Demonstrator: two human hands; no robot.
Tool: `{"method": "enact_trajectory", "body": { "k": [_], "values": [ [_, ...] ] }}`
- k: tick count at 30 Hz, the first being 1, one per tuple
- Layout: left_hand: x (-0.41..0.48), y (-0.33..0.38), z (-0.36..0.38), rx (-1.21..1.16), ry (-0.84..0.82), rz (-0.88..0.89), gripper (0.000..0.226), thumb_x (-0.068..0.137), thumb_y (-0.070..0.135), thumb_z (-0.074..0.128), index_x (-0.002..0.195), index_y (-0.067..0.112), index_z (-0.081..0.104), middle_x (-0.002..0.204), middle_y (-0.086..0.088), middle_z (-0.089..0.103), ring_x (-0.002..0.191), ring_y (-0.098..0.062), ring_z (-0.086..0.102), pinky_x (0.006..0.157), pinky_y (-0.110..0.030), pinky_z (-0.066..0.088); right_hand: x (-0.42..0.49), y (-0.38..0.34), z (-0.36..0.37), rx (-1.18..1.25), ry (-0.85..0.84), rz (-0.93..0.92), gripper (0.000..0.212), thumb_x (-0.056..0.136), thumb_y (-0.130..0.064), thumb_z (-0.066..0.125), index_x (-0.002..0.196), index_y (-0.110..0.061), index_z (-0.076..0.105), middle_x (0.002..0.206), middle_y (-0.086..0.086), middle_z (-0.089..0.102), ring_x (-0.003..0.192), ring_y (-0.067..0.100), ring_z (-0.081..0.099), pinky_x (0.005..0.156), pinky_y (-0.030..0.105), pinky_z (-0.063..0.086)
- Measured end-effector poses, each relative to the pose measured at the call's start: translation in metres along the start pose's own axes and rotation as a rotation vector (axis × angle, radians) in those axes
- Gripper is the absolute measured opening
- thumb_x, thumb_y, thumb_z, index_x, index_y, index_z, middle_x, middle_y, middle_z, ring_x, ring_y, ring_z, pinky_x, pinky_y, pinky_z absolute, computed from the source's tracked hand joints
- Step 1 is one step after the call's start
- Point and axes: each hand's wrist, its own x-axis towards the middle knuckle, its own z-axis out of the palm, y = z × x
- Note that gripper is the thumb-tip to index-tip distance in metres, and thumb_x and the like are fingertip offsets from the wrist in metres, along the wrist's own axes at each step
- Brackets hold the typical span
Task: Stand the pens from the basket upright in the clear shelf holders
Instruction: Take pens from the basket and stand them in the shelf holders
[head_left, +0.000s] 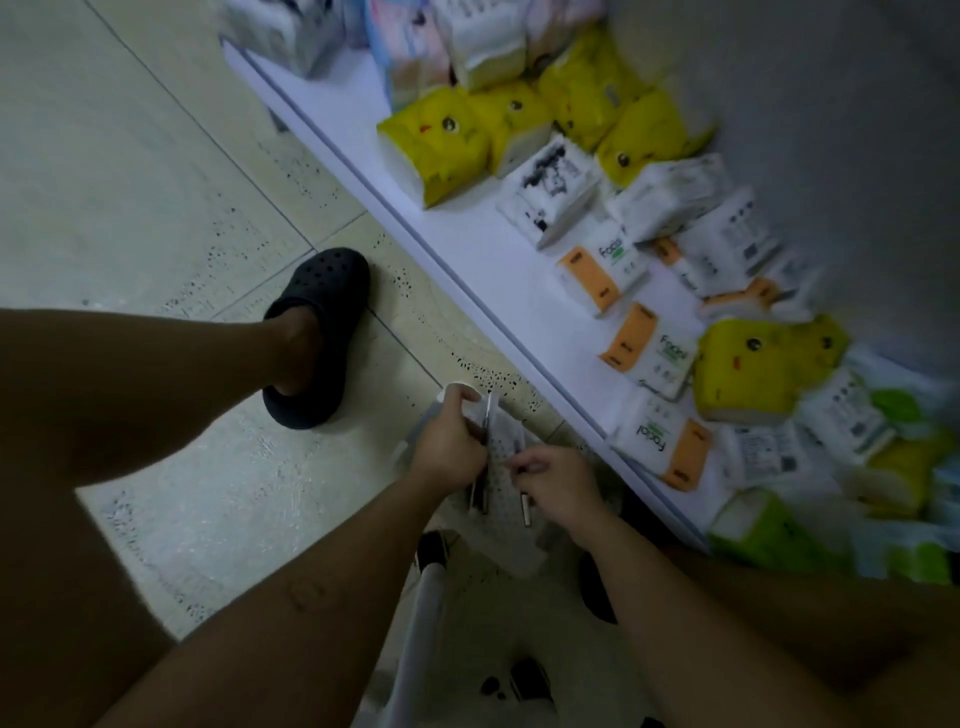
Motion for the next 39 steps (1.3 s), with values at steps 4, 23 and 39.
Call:
{"method": "enact_trajectory", "body": {
  "k": [4,23,39],
  "values": [
    [-0.024,0.029,-0.016,0.024,-0.024,0.091,0.076,0.079,-0.006,0.063,0.138,0.034,0.036,0.089,-0.005,0.063,0.08,-0.03,0.066,0.07,-0.052,0.057,-0.031,-0.021,-0.018,0.036,0.033,-0.104,0.024,0.083,-0.005,0.069,0.083,-0.029,0.069,0.087,-0.01,0.07,0.088,0.011,0.067,0.08,0.03,0.055],
    [-0.161,0.211,-0.032,0.026,0.073,0.809,0.041,0.093,0.018,0.058,0.129,0.036,0.049,0.087,-0.001,0.065,0.075,-0.017,0.068,0.072,-0.048,0.057,-0.206,-0.102,-0.142,0.246,0.434,-0.664,0.019,0.092,-0.011,0.063,0.104,-0.025,0.061,0.079,0.004,0.071,0.075,0.011,0.069,0.079,0.036,0.055],
    [-0.272,0.374,-0.002,0.138,-0.057,1.299,0.054,0.093,0.014,0.062,0.132,0.047,0.042,0.096,0.0,0.058,0.076,-0.013,0.069,0.063,-0.027,0.055,-0.347,-0.117,-0.27,0.232,0.91,-1.062,0.06,0.091,-0.018,0.065,0.126,-0.061,0.043,0.094,-0.002,0.06,0.08,0.011,0.068,0.075,0.035,0.059]
  ]
}}
